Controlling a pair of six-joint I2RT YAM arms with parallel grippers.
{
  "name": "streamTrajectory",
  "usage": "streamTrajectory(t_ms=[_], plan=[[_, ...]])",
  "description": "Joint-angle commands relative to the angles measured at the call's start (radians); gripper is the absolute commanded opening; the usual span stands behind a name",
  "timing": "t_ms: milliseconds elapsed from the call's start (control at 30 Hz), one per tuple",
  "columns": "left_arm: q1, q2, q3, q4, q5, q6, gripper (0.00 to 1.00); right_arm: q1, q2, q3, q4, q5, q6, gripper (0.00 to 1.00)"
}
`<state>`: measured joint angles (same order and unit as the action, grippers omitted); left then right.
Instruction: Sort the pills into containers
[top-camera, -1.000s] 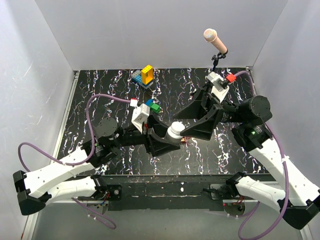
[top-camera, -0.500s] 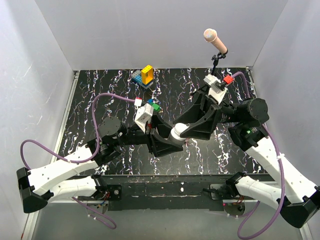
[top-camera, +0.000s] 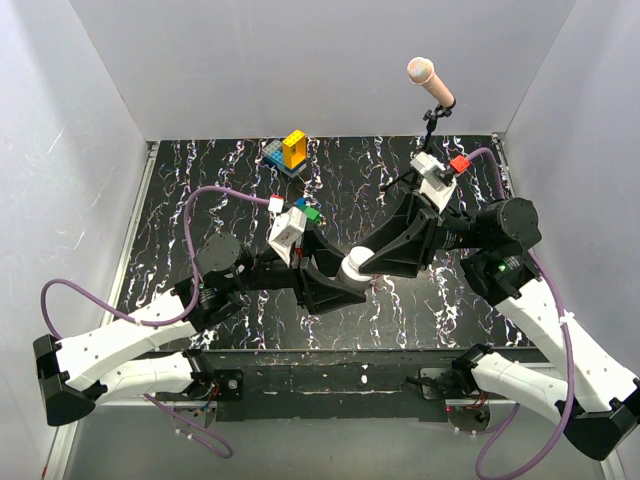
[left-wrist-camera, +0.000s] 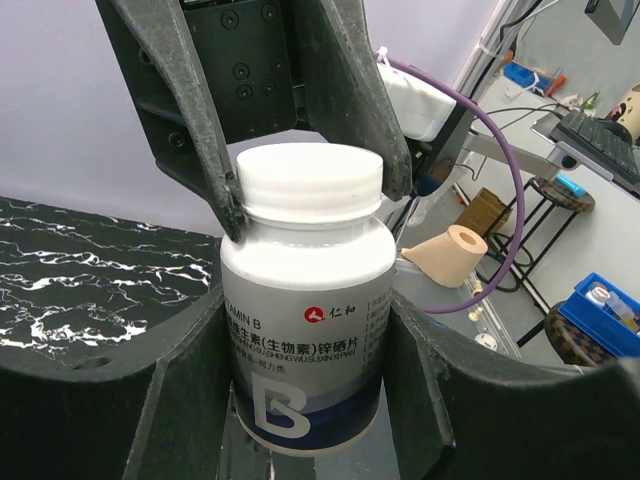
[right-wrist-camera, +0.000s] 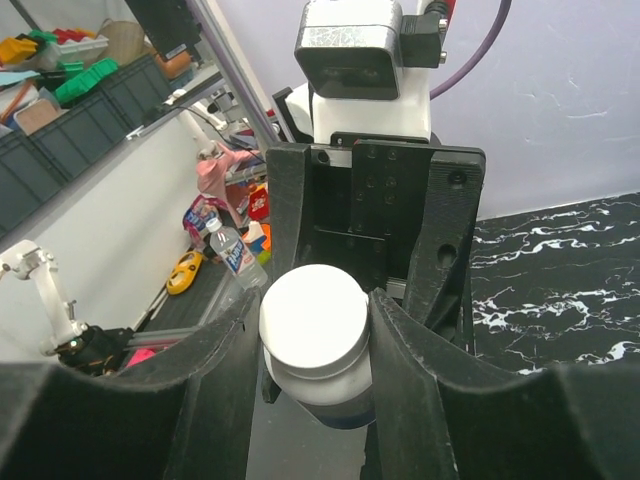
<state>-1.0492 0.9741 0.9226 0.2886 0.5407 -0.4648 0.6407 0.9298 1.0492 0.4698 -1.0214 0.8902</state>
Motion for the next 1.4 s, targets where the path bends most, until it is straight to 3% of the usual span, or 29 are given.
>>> streamTrajectory(t_ms=[0,233,667,1000,1233,1367], plan=[[0.003,-0.014,0.055,-0.012,-0.027,0.021,0.00,-0.004,-0.029,0.041,-0.118,0.026,-0.111,0.35],[0.002,-0.021,0.088,-0.104,-0.165,0.074,0.00,-0.004,-0.043,0.083,-0.351,0.122,-0.247,0.20],[0.002,0.015,0.140,-0.210,-0.396,0.133,0.00,-0.001,-0.043,0.117,-0.542,0.340,-0.298,0.02],[0.002,0.121,0.206,-0.269,-0.527,0.193,0.00,0.001,-0.042,0.146,-0.640,0.466,-0.303,0.01],[0.002,0.135,0.225,-0.321,-0.735,0.216,0.00,0.005,-0.042,0.175,-0.747,0.581,-0.335,0.01],[0.002,0.133,0.225,-0.336,-0.766,0.224,0.00,0.008,-0.039,0.175,-0.783,0.632,-0.341,0.01]])
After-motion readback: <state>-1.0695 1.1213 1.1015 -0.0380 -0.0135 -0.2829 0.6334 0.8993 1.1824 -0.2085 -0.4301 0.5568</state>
